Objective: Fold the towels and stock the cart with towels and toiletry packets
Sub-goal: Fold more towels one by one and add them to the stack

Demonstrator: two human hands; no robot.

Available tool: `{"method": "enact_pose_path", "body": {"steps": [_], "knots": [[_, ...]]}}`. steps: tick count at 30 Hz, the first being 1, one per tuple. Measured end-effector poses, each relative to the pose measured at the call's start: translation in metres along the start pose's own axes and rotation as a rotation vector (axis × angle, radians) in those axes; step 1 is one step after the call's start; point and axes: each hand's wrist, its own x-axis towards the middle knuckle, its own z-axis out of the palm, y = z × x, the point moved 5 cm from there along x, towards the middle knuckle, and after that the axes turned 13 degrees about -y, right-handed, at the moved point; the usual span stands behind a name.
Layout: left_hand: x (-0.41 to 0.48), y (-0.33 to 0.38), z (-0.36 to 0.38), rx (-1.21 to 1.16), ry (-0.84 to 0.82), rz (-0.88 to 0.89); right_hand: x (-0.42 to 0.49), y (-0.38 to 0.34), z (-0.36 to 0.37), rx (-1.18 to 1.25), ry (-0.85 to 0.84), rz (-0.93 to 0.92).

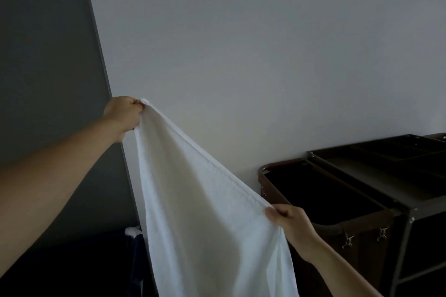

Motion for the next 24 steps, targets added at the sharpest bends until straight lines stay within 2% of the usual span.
{"method": "enact_pose_path", "body": {"steps": [6, 9, 10, 14, 16, 20, 24], "knots": [[-0.014, -0.036, -0.01, 0.145, 0.074, -0.084, 0.0, -0.036, -0.026, 0.251, 0.062, -0.019], [-0.043, -0.034, 0.009, 0.155, 0.067, -0.079, 0.011, -0.082, -0.013, 0.038, 0.036, -0.121], [-0.052, -0.028, 0.022, 0.137, -0.002, -0.024, 0.017, -0.099, -0.004, -0.051, 0.019, -0.156], [-0.087, -0.003, 0.085, 0.032, -0.446, 0.163, 0.038, -0.155, 0.041, -0.321, -0.073, -0.237], [-0.101, 0.002, 0.098, -0.03, -0.521, 0.208, 0.042, -0.171, 0.058, -0.475, -0.106, -0.264], [-0.115, -0.004, 0.099, -0.057, -0.446, 0.246, 0.044, -0.175, 0.08, -0.547, -0.154, -0.257], [-0.117, -0.026, 0.09, -0.137, -0.268, 0.08, 0.045, -0.167, 0.096, -0.555, -0.195, -0.258]]}}
